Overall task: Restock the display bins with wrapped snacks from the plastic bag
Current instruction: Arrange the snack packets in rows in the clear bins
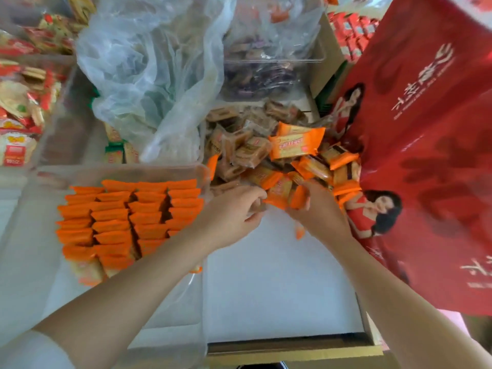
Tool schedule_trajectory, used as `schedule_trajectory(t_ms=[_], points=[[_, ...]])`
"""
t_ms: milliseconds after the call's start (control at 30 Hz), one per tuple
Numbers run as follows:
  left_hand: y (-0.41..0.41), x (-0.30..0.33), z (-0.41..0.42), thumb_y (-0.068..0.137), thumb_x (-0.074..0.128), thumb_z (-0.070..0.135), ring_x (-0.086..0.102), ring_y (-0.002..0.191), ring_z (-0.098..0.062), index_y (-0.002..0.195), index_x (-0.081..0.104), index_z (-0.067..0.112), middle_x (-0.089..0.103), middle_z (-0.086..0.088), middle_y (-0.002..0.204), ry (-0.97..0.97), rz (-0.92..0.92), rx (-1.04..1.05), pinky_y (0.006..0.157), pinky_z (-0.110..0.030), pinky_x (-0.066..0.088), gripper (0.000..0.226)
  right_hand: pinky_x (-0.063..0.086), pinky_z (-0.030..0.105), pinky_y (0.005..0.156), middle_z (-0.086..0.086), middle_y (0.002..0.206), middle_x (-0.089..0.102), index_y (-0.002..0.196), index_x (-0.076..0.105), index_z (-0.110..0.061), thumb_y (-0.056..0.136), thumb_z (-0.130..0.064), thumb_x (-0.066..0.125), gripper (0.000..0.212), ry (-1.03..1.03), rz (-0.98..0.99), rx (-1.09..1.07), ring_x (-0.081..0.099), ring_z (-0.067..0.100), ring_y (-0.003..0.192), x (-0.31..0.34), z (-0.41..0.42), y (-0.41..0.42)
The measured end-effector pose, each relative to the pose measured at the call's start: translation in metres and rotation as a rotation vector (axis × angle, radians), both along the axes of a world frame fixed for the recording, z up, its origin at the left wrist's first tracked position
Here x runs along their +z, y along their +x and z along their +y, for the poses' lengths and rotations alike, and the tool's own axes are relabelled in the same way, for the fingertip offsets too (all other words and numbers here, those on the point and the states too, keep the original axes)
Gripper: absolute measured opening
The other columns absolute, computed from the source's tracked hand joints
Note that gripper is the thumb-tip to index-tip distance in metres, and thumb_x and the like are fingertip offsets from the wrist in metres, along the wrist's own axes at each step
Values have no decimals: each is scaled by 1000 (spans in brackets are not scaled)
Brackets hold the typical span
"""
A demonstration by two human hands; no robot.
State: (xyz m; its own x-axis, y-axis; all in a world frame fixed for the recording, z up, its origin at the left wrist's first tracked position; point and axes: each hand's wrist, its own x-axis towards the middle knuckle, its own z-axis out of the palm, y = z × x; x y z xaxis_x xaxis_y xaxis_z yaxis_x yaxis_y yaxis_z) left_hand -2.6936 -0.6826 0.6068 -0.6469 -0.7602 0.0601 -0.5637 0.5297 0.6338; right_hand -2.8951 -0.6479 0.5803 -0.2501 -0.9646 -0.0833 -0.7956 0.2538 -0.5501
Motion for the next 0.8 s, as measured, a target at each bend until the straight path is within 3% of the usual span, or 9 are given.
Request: schedule_trajectory(t_ms=[100,200,300,367,467,533,633,700,800], points=[[-36,-7,10,81,69,38,56,101,-11,126,49,16,57,4,111,212,29,22,84,-32,48,54,46,15,69,-15,91,53,112,48,-22,74,-26,77,48,-28,-618,-144,55,-2,74,42,9,2],[-57,-4,24,80,70,29,53,80,1,111,52,21,52,22,86,204,168,136,67,-13,41,37,52,26,75,-10,99,54,118,45,-23,76,-28,77,53,-29,-780,-12,60,7,82,58,14,0],[-47,1,31,86,64,24,59,75,-6,107,50,29,62,15,83,266,258,314,61,-15,44,26,52,28,73,-4,93,60,104,54,-26,82,-45,54,29,2,-879,108,62,10,81,54,6,-1],[-29,3,39,85,61,34,61,71,-10,102,50,34,66,9,81,285,266,376,61,-26,47,21,48,35,78,0,94,63,99,59,-22,84,-45,48,30,-5,-709,120,60,13,86,26,-7,-6],[4,8,55,80,66,33,50,56,-2,75,47,31,53,11,60,282,226,491,51,-14,37,19,39,39,90,14,116,58,115,58,-8,83,-33,66,42,14,68,309,52,32,110,-35,-27,-14],[25,13,66,73,67,37,52,58,-5,76,53,25,55,5,64,312,242,607,55,-14,40,19,40,40,95,18,122,55,121,54,-4,69,-31,79,64,103,464,443,51,36,113,-65,-30,-14],[49,22,83,80,72,19,64,77,-3,95,58,28,67,7,88,393,398,779,64,-17,51,23,48,39,86,21,115,61,115,59,-3,55,-25,86,69,3,672,434,61,36,102,-83,-28,-9],[62,29,93,82,66,4,65,80,1,103,55,26,66,9,94,400,495,869,63,-14,51,32,48,36,79,19,112,63,114,59,-6,65,-22,79,56,-96,763,410,62,33,95,-90,-31,-8],[86,30,109,84,64,5,65,80,2,103,55,27,66,10,94,402,477,935,63,-14,52,31,49,36,68,16,95,65,99,60,-6,70,-10,74,33,-240,749,422,62,33,81,-85,-40,-10]])
